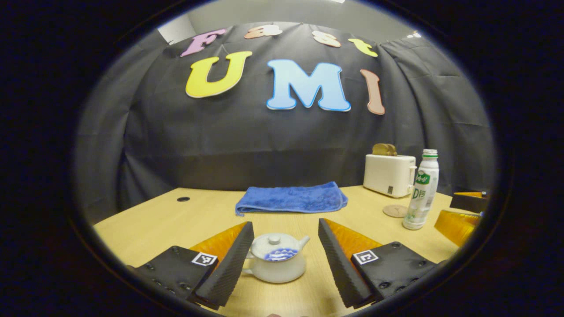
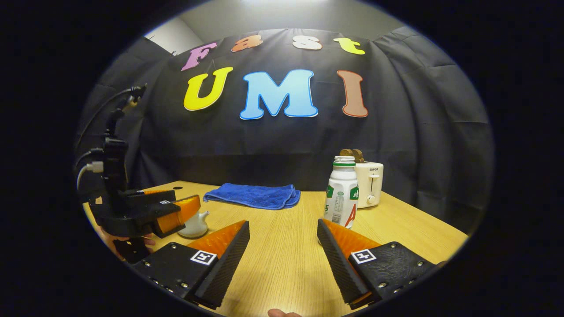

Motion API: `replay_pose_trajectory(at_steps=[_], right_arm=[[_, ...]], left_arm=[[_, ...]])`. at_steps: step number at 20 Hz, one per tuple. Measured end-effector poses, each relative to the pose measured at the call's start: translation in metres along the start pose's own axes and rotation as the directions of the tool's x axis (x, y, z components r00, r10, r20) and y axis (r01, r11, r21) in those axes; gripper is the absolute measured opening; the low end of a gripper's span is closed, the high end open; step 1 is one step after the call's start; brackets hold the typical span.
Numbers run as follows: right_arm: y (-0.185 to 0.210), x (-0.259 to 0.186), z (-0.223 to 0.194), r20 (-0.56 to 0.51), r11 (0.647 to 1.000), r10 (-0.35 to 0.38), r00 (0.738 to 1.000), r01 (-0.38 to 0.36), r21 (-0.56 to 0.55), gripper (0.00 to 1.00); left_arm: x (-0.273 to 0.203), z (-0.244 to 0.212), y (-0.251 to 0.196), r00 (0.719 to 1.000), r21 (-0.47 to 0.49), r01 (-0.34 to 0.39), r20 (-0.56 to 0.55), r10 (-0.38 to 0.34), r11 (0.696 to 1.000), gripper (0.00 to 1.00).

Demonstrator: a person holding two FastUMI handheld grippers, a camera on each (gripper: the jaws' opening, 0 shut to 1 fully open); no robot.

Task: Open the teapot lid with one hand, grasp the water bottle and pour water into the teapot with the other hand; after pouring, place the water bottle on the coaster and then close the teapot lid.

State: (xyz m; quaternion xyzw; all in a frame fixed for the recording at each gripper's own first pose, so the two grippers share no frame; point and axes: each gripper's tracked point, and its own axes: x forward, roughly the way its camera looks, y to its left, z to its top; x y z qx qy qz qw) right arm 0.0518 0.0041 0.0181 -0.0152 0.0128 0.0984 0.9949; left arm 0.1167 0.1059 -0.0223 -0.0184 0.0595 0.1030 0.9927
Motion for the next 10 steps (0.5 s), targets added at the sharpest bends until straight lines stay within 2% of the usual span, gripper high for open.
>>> replay_pose_trajectory(at_steps=[5,6,8,10], right_arm=[[-0.002,0.003,0.001,0.01,1.0,0.005,1.0,-0.005,0.0,0.95],[-0.003,0.004,0.0,0.005,1.0,0.004,1.0,-0.004,0.002,0.95],[-0.007,0.005,-0.001,0.001,1.0,-0.003,1.0,0.003,0.004,0.95],[-0.01,0.005,-0.001,0.004,1.0,-0.005,1.0,0.005,0.017,0.95]], left_arm=[[0.011,0.018,0.0,0.998,0.024,-0.01,0.064,0.008,1.0,1.0],[0.013,0.016,0.002,0.998,0.019,-0.019,0.057,0.018,1.0,0.95],[0.023,0.001,0.004,1.0,0.003,-0.026,0.01,0.026,1.0,0.77],[0.026,-0.003,0.006,0.999,0.01,-0.034,-0.021,0.034,0.999,0.7]])
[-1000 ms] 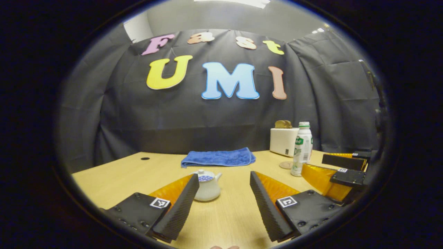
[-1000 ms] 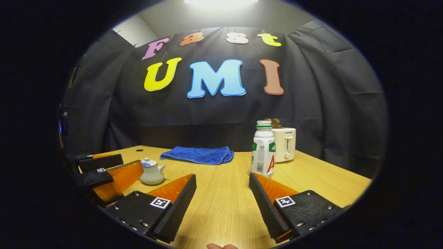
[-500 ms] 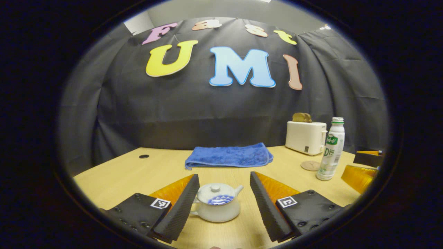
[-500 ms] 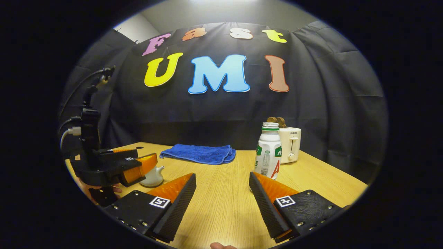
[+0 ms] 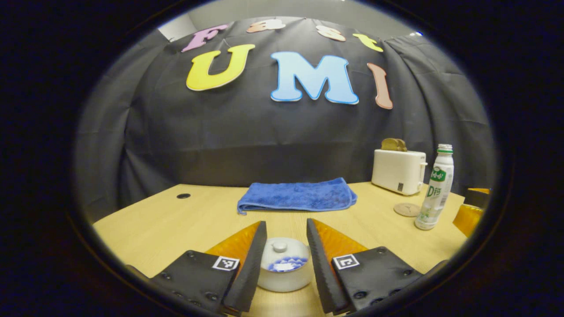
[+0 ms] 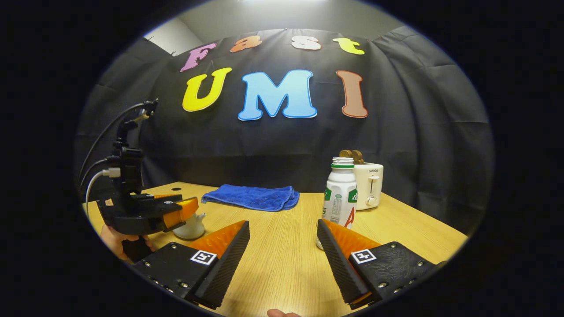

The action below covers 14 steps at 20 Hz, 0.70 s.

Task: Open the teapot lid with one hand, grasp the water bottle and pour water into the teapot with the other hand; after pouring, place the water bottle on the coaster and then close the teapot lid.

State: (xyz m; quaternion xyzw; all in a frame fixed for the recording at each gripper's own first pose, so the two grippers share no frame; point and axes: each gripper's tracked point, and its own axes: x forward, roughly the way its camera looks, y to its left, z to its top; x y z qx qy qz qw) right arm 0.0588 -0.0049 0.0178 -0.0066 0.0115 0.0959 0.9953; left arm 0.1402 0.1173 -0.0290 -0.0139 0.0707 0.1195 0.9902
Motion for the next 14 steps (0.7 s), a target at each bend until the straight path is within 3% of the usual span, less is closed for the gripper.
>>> replay_pose_trajectory(at_steps=[2,4,6,7,8,14], right_arm=[[0.0,0.0,0.0,-0.002,1.0,0.001,1.0,-0.001,0.005,0.95],[-0.002,0.002,-0.003,-0.011,1.0,-0.001,1.0,0.001,0.007,0.95],[-0.002,0.002,-0.003,-0.013,1.0,0.001,1.0,0.0,0.02,0.95],[-0.004,0.001,-0.003,-0.012,1.0,-0.002,1.0,0.002,0.021,0.95],[-0.005,0.0,-0.001,-0.009,1.0,-0.008,1.0,0.008,0.017,0.95],[-0.024,0.002,0.004,0.011,0.999,-0.035,0.999,0.035,-0.026,0.95]], left_arm=[[0.0,0.005,0.003,1.0,0.005,-0.023,0.012,0.023,1.0,0.47],[0.002,0.0,0.001,1.0,0.004,0.007,-0.007,-0.007,1.0,0.24],[0.006,-0.001,0.002,1.0,0.025,0.008,-0.012,-0.008,1.0,0.28],[0.006,0.001,0.003,1.0,0.015,0.015,-0.01,-0.015,1.0,0.27],[0.005,0.001,0.004,1.0,0.011,0.017,-0.009,-0.017,1.0,0.18],[0.0,0.019,0.004,0.999,0.01,0.028,0.035,-0.028,1.0,0.18]])
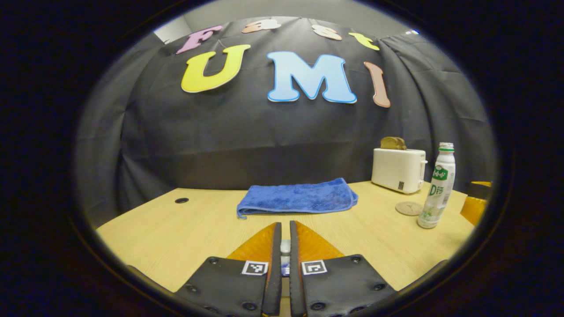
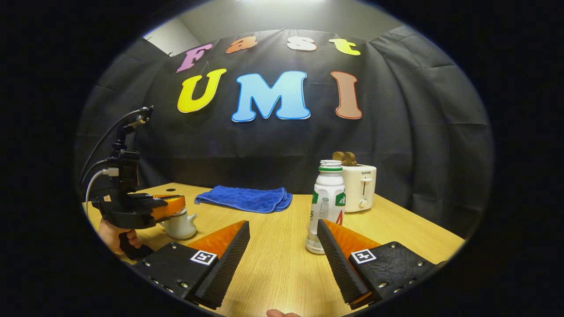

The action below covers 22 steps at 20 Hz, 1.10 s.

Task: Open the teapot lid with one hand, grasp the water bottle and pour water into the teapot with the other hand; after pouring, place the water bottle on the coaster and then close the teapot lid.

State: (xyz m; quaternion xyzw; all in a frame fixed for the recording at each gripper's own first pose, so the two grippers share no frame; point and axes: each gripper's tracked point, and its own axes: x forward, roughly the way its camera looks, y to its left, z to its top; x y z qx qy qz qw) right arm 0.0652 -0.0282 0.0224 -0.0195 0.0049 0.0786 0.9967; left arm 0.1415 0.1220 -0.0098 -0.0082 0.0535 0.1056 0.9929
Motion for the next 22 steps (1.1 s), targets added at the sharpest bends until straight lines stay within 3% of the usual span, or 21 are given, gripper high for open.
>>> replay_pose_trajectory(at_steps=[1,3,4,7,13,15,17,22], right_arm=[[-0.007,0.001,0.0,0.003,1.0,-0.013,1.0,0.013,-0.007,0.95],[-0.018,0.006,0.0,0.005,1.0,-0.029,1.0,0.029,-0.008,0.95],[-0.02,0.01,-0.001,0.004,1.0,-0.023,1.0,0.023,-0.013,0.95],[-0.045,0.022,0.001,0.017,0.995,-0.094,0.995,0.095,-0.043,0.95],[-0.065,0.058,-0.002,-0.005,0.977,-0.198,0.98,0.197,-0.079,0.95],[-0.07,0.071,-0.004,-0.014,0.97,-0.227,0.974,0.225,-0.094,0.95],[-0.076,0.082,-0.007,-0.028,0.966,-0.245,0.969,0.241,-0.087,0.95],[-0.081,0.108,-0.024,-0.106,0.974,-0.226,0.968,0.228,0.003,0.95]], left_arm=[[-0.005,0.009,0.0,1.0,-0.007,0.002,0.024,-0.002,1.0,0.14],[-0.014,0.022,-0.002,0.998,-0.027,0.015,0.058,-0.013,1.0,0.18],[-0.019,0.026,-0.005,0.998,-0.037,0.025,0.066,-0.023,0.999,0.14],[-0.033,0.03,-0.011,0.995,-0.048,0.053,0.087,-0.049,0.997,0.18],[-0.049,0.049,-0.018,0.986,-0.016,0.078,0.151,-0.075,0.997,0.18],[-0.049,0.048,-0.021,0.985,-0.023,0.093,0.147,-0.088,0.995,0.14],[-0.051,0.051,-0.016,0.984,-0.025,0.089,0.157,-0.084,0.996,0.18],[-0.054,0.055,-0.008,0.983,-0.018,0.069,0.171,-0.065,0.997,0.17]])
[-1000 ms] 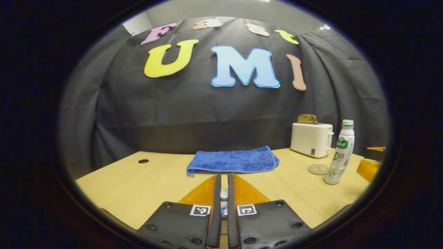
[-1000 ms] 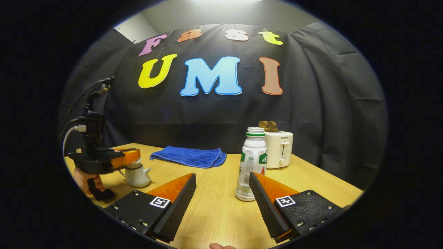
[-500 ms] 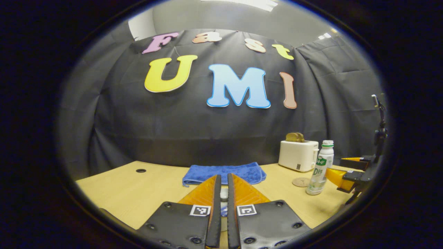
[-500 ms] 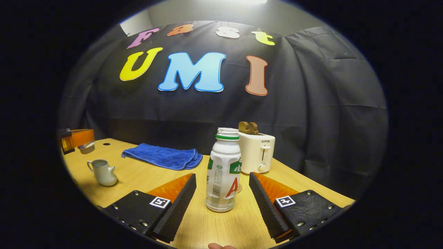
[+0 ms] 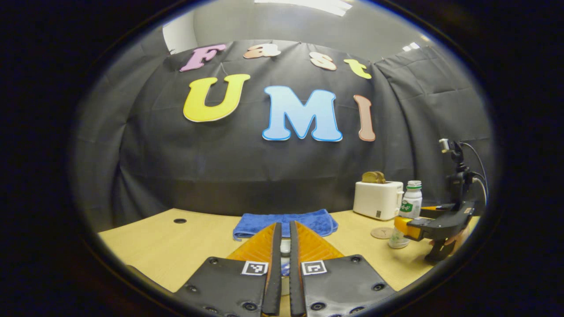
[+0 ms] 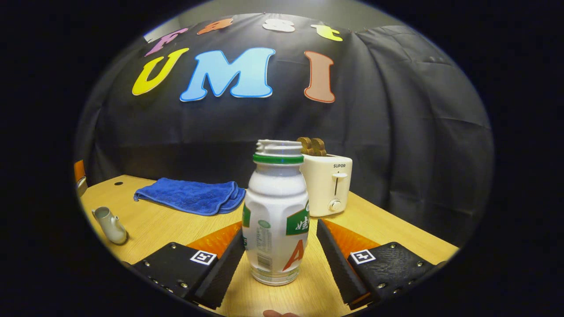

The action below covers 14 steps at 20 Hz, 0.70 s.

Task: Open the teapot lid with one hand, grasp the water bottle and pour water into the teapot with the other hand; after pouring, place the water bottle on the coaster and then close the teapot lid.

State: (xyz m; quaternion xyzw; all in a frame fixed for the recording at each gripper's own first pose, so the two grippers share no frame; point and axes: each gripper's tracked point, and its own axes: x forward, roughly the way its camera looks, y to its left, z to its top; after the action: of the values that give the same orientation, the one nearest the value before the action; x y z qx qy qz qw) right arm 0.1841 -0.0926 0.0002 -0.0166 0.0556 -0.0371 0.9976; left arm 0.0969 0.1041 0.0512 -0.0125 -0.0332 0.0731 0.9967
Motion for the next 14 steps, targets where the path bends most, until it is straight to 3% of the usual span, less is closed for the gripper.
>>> replay_pose_trajectory(at_steps=[3,5,7,8,9,13,14], right_arm=[[-0.001,0.009,-0.007,-0.02,1.0,-0.002,1.0,0.002,0.008,0.95],[0.003,0.012,-0.01,-0.032,1.0,0.009,0.999,-0.01,-0.015,0.93],[0.005,0.012,-0.006,-0.035,0.999,0.008,0.999,-0.01,-0.051,0.75],[0.008,0.01,-0.006,-0.042,0.998,0.013,0.999,-0.016,-0.066,0.75],[0.013,0.008,-0.006,-0.045,0.996,0.032,0.998,-0.035,-0.08,0.74],[0.029,-0.01,0.013,0.001,0.985,0.065,0.998,-0.064,-0.163,0.74],[0.034,-0.014,0.018,0.014,0.978,0.07,0.997,-0.066,-0.196,0.74]], left_arm=[[-0.003,0.003,-0.004,1.0,0.019,0.002,0.005,-0.002,1.0,0.14],[-0.007,0.003,-0.011,1.0,0.045,0.02,0.0,-0.02,0.999,0.18],[-0.016,0.003,-0.015,0.999,0.055,0.036,-0.019,-0.035,0.998,0.18],[-0.021,0.006,-0.019,0.999,0.054,0.046,-0.024,-0.045,0.998,0.14],[-0.03,0.008,-0.021,0.998,0.05,0.053,-0.026,-0.052,0.997,0.18],[-0.064,0.018,-0.025,0.997,0.032,0.078,-0.016,-0.077,0.996,0.18],[-0.074,0.021,-0.024,0.997,0.036,0.079,-0.013,-0.079,0.996,0.14]])
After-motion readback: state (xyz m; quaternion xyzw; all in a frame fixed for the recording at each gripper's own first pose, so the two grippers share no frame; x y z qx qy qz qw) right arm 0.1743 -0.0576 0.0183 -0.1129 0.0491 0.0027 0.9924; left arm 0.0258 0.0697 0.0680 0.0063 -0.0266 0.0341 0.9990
